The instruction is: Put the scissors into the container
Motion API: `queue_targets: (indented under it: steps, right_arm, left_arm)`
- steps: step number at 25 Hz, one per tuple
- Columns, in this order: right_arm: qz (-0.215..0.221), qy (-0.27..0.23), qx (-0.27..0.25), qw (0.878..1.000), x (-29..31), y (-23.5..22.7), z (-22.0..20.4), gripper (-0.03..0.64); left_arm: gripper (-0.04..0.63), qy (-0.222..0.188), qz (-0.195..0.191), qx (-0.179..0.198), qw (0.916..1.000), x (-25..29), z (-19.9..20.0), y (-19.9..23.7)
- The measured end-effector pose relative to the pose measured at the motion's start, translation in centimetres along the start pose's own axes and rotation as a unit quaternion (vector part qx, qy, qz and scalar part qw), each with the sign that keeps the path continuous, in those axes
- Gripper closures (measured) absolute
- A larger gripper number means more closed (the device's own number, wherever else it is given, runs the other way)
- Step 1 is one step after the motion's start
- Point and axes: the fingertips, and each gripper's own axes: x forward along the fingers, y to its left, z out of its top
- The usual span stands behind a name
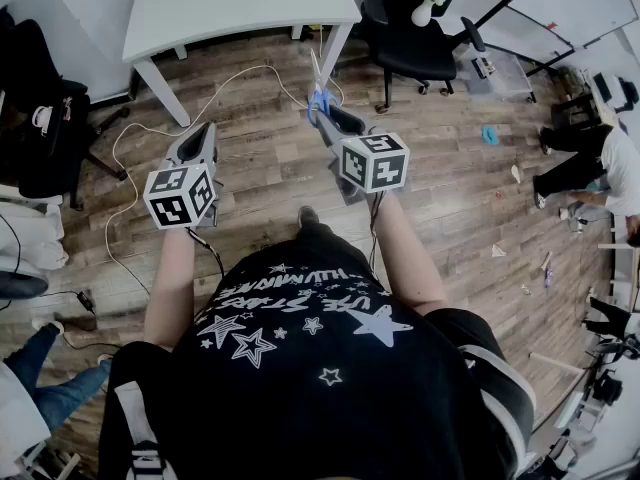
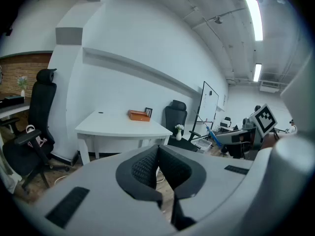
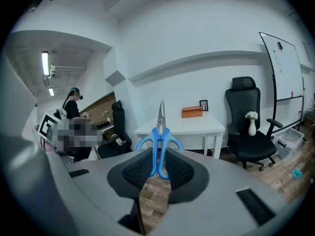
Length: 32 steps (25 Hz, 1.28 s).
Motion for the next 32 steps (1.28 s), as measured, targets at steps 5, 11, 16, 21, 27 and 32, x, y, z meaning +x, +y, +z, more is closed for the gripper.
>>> queue_targets:
  steps: [5, 11, 16, 21, 27, 32]
  right_arm:
    - [-0.002, -0.004, 0.007, 1.0, -0.4, -0.1, -0.2, 0.515]
    - [-0.005, -0.001, 0.009, 1.0, -0.5, 0.4, -0.5, 0.515]
    - [-0.008, 0.002, 0.013, 1.0, -0.2, 0.7, -0.7, 0.515]
    - [-0.01, -0.006, 0.005, 1.0, -0.2, 1.3, -0.9, 0.515]
    - [-0.019, -0.002, 0.027, 0.999, -0.2, -0.1, -1.7, 0.515]
    - [-0.017, -0.001, 0.041, 0.999, 1.6, -2.5, -1.4, 0.515]
  left_arm:
    - [0.577, 0.001, -0.002, 0.001, 1.0, -0.3, -0.5, -0.3]
    - [0.577, 0.005, -0.003, -0.002, 1.0, -0.8, -0.8, 0.0]
    - [0.577, 0.009, 0.0, -0.008, 0.9999, -1.2, -1.2, 0.6]
    - [0.577, -0.002, -0.018, -0.019, 0.9997, -1.8, -1.4, 0.9]
    - [0.577, 0.001, -0.018, -0.023, 0.9996, -1.4, -1.7, 1.7]
    - [0.577, 0.002, -0.009, -0.02, 0.9998, 0.9, -0.8, 2.5]
